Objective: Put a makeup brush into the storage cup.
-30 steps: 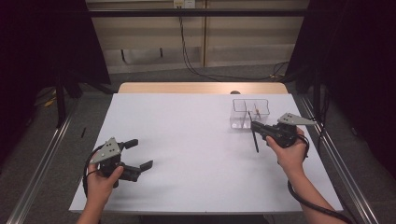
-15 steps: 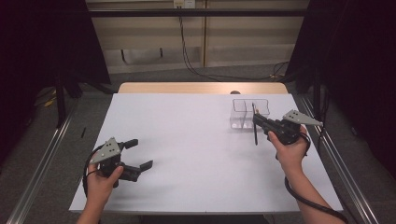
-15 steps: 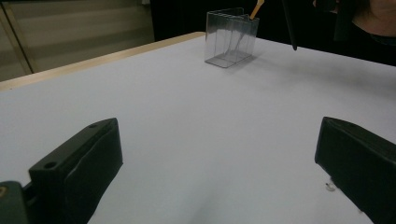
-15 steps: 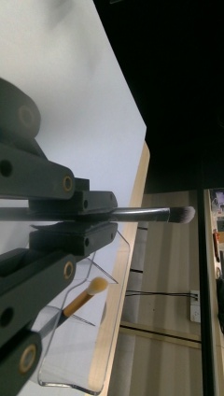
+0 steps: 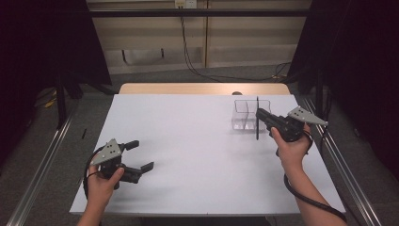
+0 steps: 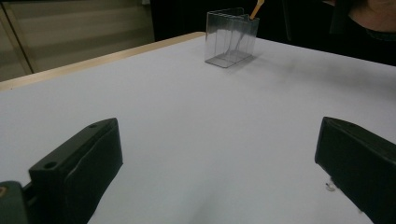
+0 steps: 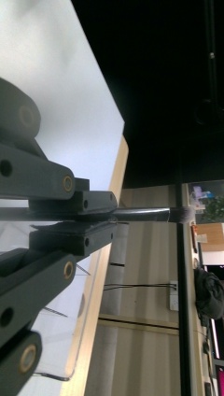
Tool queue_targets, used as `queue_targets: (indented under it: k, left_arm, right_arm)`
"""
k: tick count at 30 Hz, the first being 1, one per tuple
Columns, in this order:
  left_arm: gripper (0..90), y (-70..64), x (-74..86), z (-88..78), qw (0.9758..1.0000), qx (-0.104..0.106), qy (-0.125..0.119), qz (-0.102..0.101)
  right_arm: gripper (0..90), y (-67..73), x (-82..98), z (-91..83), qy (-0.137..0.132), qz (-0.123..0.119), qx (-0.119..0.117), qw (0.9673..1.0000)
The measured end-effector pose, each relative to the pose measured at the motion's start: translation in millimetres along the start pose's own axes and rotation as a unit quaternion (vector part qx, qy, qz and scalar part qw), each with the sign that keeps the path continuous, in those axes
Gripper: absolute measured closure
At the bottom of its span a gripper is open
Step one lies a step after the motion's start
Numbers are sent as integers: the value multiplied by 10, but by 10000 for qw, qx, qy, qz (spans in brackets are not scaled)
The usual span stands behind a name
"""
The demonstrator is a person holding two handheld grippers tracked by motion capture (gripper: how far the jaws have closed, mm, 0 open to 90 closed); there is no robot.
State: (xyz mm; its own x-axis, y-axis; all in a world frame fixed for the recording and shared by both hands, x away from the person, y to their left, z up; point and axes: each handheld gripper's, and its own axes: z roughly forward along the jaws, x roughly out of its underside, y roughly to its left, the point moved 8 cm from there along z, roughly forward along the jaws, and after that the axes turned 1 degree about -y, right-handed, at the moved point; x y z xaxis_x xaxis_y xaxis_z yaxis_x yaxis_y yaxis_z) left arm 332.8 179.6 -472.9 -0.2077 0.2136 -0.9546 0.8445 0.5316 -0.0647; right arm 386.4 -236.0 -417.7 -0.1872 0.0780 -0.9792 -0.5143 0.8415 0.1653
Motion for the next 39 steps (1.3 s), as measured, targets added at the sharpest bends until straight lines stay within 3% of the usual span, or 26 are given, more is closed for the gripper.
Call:
queue_targets:
  k: [18,39]
  left_arm:
    - [7,5,0,-4,10000,2,-14,0]
    - [7,4,8,-4,10000,7,-3,-5]
  right_arm:
    - [845,-125,-186,19,-372,-15,262,9990]
    - [845,-313,-299,63,-478,-30,508,9976]
